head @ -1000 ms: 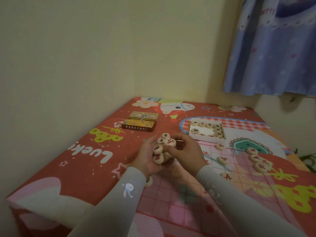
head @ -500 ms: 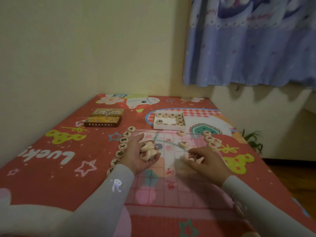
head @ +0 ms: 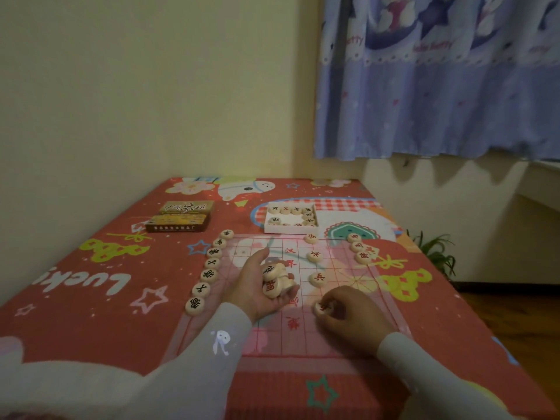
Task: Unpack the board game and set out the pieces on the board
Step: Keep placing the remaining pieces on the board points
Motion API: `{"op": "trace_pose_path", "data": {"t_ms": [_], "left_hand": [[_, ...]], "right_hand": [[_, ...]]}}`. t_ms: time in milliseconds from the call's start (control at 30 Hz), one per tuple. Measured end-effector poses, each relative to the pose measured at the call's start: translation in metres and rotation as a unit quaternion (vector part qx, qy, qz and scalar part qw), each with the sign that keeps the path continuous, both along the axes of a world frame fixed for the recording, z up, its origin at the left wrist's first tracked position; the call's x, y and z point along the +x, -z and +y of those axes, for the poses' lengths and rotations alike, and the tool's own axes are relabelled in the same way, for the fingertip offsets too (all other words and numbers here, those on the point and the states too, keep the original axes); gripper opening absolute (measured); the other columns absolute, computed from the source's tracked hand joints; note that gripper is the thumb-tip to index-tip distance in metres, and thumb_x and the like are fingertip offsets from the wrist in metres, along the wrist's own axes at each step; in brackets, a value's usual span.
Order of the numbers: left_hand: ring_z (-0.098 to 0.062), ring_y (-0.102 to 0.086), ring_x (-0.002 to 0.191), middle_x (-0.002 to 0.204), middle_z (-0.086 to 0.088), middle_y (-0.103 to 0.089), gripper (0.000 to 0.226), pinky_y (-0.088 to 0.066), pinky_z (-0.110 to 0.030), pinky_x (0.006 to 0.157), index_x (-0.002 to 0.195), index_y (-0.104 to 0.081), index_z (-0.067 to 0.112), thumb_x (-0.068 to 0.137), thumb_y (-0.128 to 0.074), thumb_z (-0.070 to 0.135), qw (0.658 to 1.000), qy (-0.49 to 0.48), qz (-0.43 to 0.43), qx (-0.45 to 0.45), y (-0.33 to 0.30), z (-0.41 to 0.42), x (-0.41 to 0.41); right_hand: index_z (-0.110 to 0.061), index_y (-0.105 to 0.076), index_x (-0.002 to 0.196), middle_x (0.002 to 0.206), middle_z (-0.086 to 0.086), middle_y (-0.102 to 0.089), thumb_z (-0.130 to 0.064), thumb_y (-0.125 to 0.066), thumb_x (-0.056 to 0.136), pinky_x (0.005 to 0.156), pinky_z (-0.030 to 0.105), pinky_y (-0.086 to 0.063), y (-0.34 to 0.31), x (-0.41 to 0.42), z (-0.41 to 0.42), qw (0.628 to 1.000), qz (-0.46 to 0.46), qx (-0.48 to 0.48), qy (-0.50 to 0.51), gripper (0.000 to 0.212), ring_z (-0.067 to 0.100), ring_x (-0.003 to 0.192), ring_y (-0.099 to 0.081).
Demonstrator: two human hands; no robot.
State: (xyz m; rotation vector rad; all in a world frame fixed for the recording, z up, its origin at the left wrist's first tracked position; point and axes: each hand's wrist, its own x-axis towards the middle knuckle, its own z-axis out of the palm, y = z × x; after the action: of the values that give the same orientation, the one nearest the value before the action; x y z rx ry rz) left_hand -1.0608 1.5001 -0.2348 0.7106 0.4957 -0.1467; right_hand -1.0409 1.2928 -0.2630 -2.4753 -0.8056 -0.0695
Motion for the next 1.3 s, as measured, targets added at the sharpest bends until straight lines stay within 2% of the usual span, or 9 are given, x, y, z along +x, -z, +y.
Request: {"op": "trace_pose_path", "data": {"t_ms": [100, 300, 533, 700, 800, 900, 1000, 1167, 1300], "left_hand": [[-0.022, -0.051, 0.068, 0.075, -0.006, -0.051, 0.038, -0.055, -0.036, 0.058, 0.084, -0.06, 0.01, 0.083, -0.061, 0.049, 1.0, 0.006, 0.003, 0.005, -0.001, -0.007, 0.0], [-0.02, -0.057, 0.051, 0.072, -0.008, -0.058, 0.041, -0.049, -0.024, 0.046, 0.088, -0.059, 0.011, 0.084, -0.057, 0.052, 0.998, 0.04, 0.011, 0.042, -0.005, -0.024, 0.001], [-0.021, -0.062, 0.064, 0.07, -0.004, -0.062, 0.041, -0.05, -0.03, 0.063, 0.087, -0.063, 0.016, 0.085, -0.054, 0.055, 0.992, 0.053, 0.026, 0.113, -0.011, -0.037, -0.004], [-0.02, -0.061, 0.066, 0.067, -0.004, -0.064, 0.048, -0.049, -0.03, 0.065, 0.081, -0.067, 0.011, 0.088, -0.05, 0.055, 0.995, 0.056, 0.011, 0.077, -0.011, -0.036, -0.009], [-0.023, -0.064, 0.068, 0.077, -0.007, -0.065, 0.05, -0.05, -0.033, 0.068, 0.087, -0.067, 0.01, 0.087, -0.048, 0.056, 0.996, 0.058, 0.011, 0.061, -0.01, -0.033, -0.01], [-0.026, -0.067, 0.062, 0.082, -0.009, -0.067, 0.052, -0.055, -0.035, 0.064, 0.099, -0.068, 0.01, 0.089, -0.045, 0.056, 0.998, 0.056, 0.003, 0.031, -0.01, -0.022, -0.012], [-0.02, -0.055, 0.051, 0.069, -0.006, -0.058, 0.053, -0.05, -0.029, 0.054, 0.1, -0.061, 0.006, 0.091, -0.042, 0.054, 0.999, 0.043, -0.016, 0.004, -0.012, -0.004, -0.018], [-0.024, -0.055, 0.065, 0.076, -0.013, -0.055, 0.048, -0.053, -0.032, 0.046, 0.095, -0.057, 0.008, 0.09, -0.046, 0.055, 0.999, -0.044, -0.019, 0.002, -0.016, 0.044, -0.027], [-0.022, -0.055, 0.06, 0.069, -0.008, -0.054, 0.042, -0.053, -0.031, 0.048, 0.085, -0.056, 0.011, 0.088, -0.05, 0.052, 0.995, -0.091, -0.021, 0.018, -0.015, 0.077, -0.027]], "right_hand": [[-0.026, -0.064, 0.104, 0.106, -0.009, -0.058, -0.037, -0.062, 0.087, 0.078, 0.017, -0.042, -0.006, -0.001, 0.004, 0.999, -0.005, 0.041, 0.01, 0.021, 0.007, 0.094, -0.054], [-0.037, -0.059, 0.091, 0.091, -0.016, -0.058, -0.035, -0.07, 0.083, 0.069, 0.011, -0.038, -0.032, -0.012, 0.031, 0.983, -0.035, 0.177, -0.022, 0.014, -0.002, 0.085, -0.055], [-0.026, -0.061, 0.12, 0.109, -0.011, -0.062, -0.04, -0.068, 0.082, 0.077, 0.012, -0.038, -0.039, -0.01, 0.052, 0.99, -0.02, 0.136, -0.007, 0.041, 0.004, 0.094, -0.054], [-0.023, -0.066, 0.115, 0.102, -0.007, -0.062, -0.034, -0.07, 0.083, 0.094, 0.026, -0.044, -0.035, -0.008, 0.054, 0.991, -0.024, 0.131, -0.008, 0.035, 0.007, 0.094, -0.054], [-0.023, -0.065, 0.118, 0.105, -0.006, -0.061, -0.035, -0.069, 0.083, 0.096, 0.034, -0.045, -0.032, -0.009, 0.058, 0.988, -0.011, 0.155, -0.001, 0.038, 0.013, 0.108, -0.053], [-0.025, -0.065, 0.115, 0.104, -0.009, -0.061, -0.032, -0.07, 0.082, 0.088, 0.029, -0.05, -0.031, -0.011, 0.063, 0.971, 0.007, 0.24, 0.013, 0.033, 0.008, 0.103, -0.057], [-0.028, -0.063, 0.113, 0.103, -0.011, -0.06, -0.027, -0.071, 0.082, 0.078, 0.021, -0.05, -0.032, -0.01, 0.067, 0.956, 0.015, 0.291, 0.02, 0.032, 0.002, 0.095, -0.058], [-0.023, -0.066, 0.11, 0.1, -0.011, -0.062, -0.03, -0.072, 0.08, 0.077, 0.022, -0.052, -0.02, -0.003, 0.081, 0.969, 0.021, 0.245, 0.009, 0.031, 0.004, 0.093, -0.06], [-0.021, -0.066, 0.11, 0.1, -0.008, -0.064, -0.034, -0.07, 0.08, 0.083, 0.025, -0.051, -0.012, 0.013, 0.103, 0.982, 0.033, 0.186, 0.012, 0.033, 0.006, 0.091, -0.061]]}}
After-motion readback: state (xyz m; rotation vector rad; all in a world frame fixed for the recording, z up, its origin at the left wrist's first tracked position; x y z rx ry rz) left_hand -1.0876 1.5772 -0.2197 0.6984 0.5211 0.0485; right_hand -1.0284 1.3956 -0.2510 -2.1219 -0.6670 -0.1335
